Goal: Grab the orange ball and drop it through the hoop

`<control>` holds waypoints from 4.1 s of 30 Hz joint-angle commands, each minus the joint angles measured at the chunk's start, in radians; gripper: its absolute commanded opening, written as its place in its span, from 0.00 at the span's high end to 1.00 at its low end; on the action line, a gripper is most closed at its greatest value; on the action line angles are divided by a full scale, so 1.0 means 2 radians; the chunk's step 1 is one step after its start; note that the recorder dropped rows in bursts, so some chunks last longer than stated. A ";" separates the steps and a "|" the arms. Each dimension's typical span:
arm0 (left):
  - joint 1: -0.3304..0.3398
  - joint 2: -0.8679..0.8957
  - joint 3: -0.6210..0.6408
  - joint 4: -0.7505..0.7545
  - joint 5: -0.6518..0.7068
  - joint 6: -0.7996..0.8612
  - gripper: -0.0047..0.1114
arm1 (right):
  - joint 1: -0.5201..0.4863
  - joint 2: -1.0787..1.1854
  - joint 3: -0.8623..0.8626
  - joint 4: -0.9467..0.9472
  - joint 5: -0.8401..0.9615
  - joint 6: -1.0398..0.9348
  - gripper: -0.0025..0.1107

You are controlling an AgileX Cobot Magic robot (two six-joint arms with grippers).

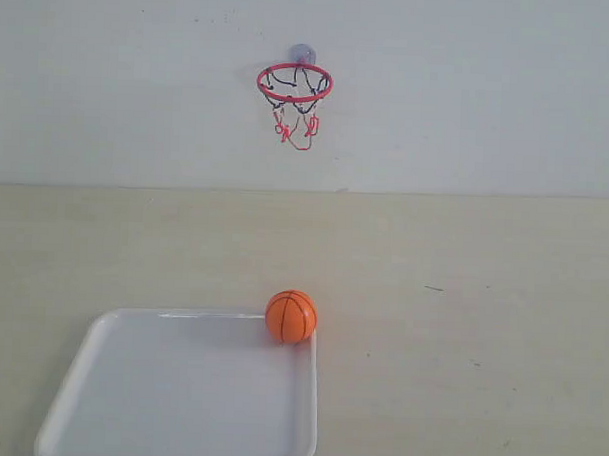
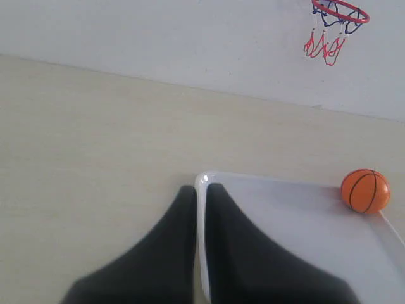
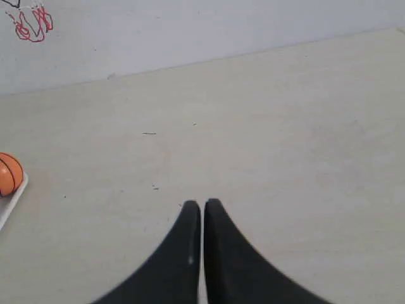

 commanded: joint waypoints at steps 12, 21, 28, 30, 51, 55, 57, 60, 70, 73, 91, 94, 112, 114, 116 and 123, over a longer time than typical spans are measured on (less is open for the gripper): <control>0.001 -0.001 0.001 0.003 0.001 -0.003 0.92 | -0.004 -0.003 0.000 -0.005 -0.206 -0.008 0.97; 0.001 -0.001 0.001 0.003 0.001 -0.003 0.92 | -0.004 -0.003 -0.021 -0.002 -0.523 0.012 0.97; 0.001 -0.001 0.001 0.003 0.001 -0.003 0.92 | -0.004 0.094 -0.208 -0.002 -0.115 -0.025 0.97; 0.001 -0.001 0.001 0.003 0.001 -0.003 0.92 | -0.003 0.156 -0.252 -0.004 0.006 -0.023 0.97; 0.001 -0.001 0.001 0.003 0.001 -0.003 0.92 | -0.003 0.458 -0.309 0.139 0.237 -0.121 0.97; 0.001 -0.001 0.001 0.003 0.001 -0.003 0.92 | -0.003 0.479 -0.312 0.184 0.180 -0.149 0.97; 0.001 -0.001 0.001 0.003 0.001 -0.003 0.92 | 0.000 0.497 -0.321 0.260 0.195 -0.249 0.97; 0.001 -0.001 0.001 0.003 0.001 -0.003 0.92 | 0.015 0.544 -0.331 0.391 0.244 -0.363 0.97; 0.001 -0.001 0.001 0.003 0.001 -0.003 0.92 | 0.184 0.622 -0.356 0.470 0.116 -0.495 0.97; 0.001 -0.001 0.001 0.003 0.001 -0.003 0.92 | 0.225 0.650 -0.379 0.433 0.079 -0.466 0.97; 0.001 -0.001 0.001 0.003 0.001 -0.003 0.92 | 0.235 0.948 -0.642 0.356 0.117 -0.355 0.37; 0.001 -0.001 0.001 0.003 0.001 -0.003 0.92 | 0.235 0.976 -0.666 0.329 0.107 -0.335 0.37; 0.001 -0.001 0.001 0.003 0.001 -0.003 0.92 | 0.266 1.045 -0.694 0.237 0.049 -0.284 0.37; 0.001 -0.001 0.001 0.003 0.001 -0.003 0.92 | 0.267 1.050 -0.694 0.238 0.048 -0.284 0.37; 0.001 -0.001 0.001 0.003 0.001 -0.003 0.92 | 0.267 1.055 -0.694 0.233 0.047 -0.284 0.37; 0.001 -0.001 0.001 0.003 0.001 -0.003 0.92 | 0.267 1.058 -0.694 0.228 0.016 -0.278 0.37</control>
